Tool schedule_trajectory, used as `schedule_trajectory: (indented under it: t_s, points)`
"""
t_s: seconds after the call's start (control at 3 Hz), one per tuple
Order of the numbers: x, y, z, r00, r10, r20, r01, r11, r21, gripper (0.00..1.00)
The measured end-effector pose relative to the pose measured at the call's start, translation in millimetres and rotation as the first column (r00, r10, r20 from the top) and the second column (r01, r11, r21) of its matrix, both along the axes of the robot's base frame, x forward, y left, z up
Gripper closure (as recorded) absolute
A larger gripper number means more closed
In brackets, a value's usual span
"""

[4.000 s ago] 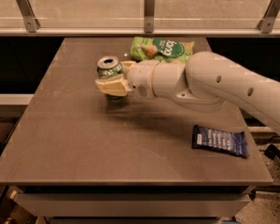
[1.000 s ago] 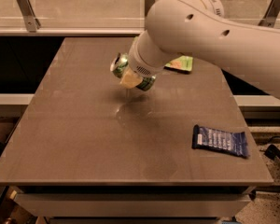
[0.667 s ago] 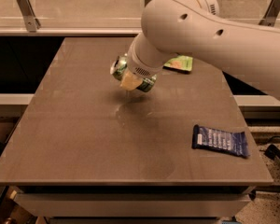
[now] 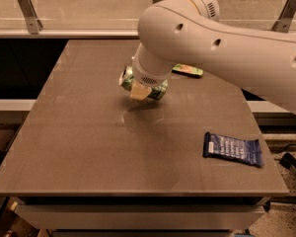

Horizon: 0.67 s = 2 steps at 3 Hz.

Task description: Knock green can over

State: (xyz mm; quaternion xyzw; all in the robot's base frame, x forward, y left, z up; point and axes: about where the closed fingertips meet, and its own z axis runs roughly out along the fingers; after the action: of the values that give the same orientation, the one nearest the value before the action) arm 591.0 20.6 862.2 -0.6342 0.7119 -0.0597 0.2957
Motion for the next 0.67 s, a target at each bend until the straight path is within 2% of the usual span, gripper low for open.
schedule_trajectory:
  t_s: [0.33, 0.67]
  points:
    - [-1.9, -4.8, -9.0, 1.0, -0.004, 0.003, 0.004, 0.998, -0.058, 1.0]
    - [-4.1, -10.6, -16.7, 0.9998, -0.006, 0.017, 0.009, 0.991, -0.133, 1.0]
